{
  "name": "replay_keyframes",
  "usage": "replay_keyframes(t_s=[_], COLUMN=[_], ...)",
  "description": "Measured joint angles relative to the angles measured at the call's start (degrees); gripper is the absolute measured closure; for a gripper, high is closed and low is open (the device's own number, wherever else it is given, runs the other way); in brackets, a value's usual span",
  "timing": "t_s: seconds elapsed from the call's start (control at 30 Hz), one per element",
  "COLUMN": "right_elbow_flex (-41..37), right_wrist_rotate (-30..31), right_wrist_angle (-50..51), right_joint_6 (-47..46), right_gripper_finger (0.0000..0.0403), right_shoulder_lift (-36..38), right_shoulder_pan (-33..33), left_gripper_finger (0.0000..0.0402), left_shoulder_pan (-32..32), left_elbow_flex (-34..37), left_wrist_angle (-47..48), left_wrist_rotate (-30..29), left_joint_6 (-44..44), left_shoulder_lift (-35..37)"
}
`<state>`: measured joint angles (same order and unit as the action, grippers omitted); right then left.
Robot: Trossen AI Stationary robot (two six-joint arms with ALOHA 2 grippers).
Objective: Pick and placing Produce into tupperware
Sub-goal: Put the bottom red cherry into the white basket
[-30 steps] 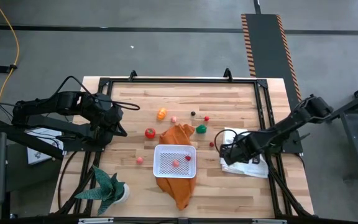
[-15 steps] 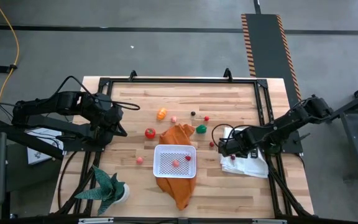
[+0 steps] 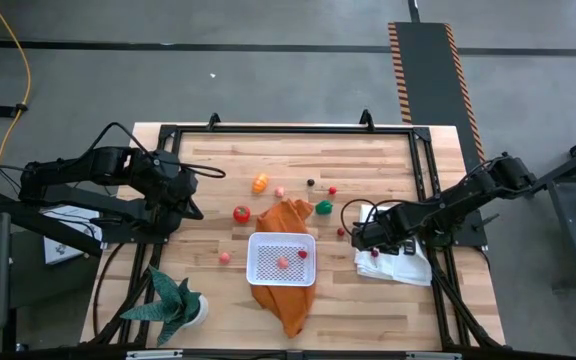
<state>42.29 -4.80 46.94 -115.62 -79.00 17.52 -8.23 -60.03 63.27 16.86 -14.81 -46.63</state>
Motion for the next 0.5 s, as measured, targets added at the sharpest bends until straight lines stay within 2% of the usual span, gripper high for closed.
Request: replay_keyframes(t_s=[0.13, 0.5], right_elbow_flex=[-0.4, -0.5], right_wrist_rotate=[0.0, -0.1], right_wrist_angle=[-2.3, -0.6], right_joint_6=[-1.0, -1.3], right_gripper_finger=[0.0245, 0.0245], right_shoulder_lift=[0.0, 0.0], right_shoulder_pan=[0.1, 0.1], left_gripper_finger=[0.0401, 0.0401], left_shoulder_pan=[0.0, 0.0], left_elbow_flex=[0.0, 0.0], left_wrist_angle=[0.0, 0.4], left_wrist_rotate=[0.0, 0.0], left_joint_6=[0.0, 0.5], left_shoulder_lift=[0.0, 0.0])
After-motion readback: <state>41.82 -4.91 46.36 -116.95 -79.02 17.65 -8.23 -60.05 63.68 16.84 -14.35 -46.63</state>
